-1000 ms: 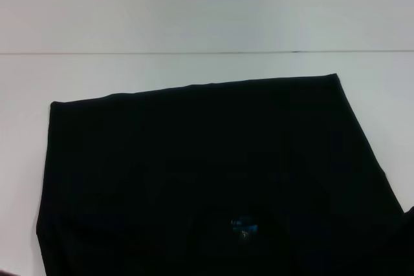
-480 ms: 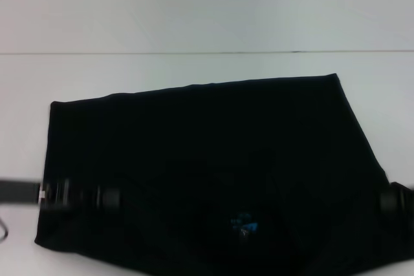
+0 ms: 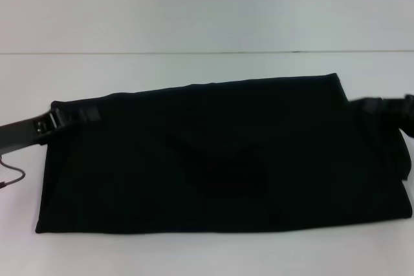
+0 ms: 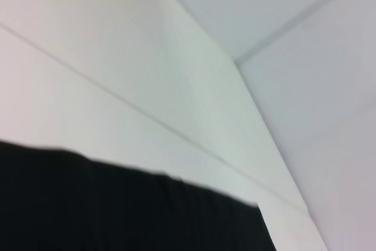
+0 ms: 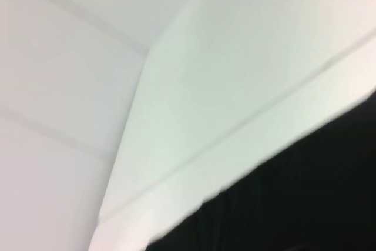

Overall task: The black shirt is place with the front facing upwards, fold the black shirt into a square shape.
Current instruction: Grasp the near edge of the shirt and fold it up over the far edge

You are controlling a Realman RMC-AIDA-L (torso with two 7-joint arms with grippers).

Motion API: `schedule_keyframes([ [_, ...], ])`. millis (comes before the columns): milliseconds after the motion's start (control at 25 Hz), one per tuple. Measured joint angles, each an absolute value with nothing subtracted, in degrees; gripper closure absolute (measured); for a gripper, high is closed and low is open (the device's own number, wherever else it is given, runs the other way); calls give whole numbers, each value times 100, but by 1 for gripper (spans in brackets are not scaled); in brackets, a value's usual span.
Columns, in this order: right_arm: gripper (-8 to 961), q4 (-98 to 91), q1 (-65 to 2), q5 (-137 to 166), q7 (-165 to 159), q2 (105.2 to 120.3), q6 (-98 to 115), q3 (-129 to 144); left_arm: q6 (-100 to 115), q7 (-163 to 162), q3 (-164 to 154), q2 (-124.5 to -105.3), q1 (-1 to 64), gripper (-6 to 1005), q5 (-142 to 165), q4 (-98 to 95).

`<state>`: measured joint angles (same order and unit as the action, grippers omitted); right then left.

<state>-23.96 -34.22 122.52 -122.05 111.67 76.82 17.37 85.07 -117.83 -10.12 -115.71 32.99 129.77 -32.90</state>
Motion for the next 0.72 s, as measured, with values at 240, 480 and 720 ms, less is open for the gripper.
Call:
schedule_keyframes([
  [240,871,-2357,-3537,11301,-11335,11744,6498,1769,7336,-11012,-1011,-11752,3128,847,11831,-2772],
  [480,867,-1795,-3798,10396,-9861,11977,5789,1771,6594,-10365,-1019,-11926,3220,842,11354,-2505],
  [720,863,-1411,-4072,9982,-9049,12001,5341,1748,6107,-9913,-1004,-12117,3336,837,10844,-2493],
])
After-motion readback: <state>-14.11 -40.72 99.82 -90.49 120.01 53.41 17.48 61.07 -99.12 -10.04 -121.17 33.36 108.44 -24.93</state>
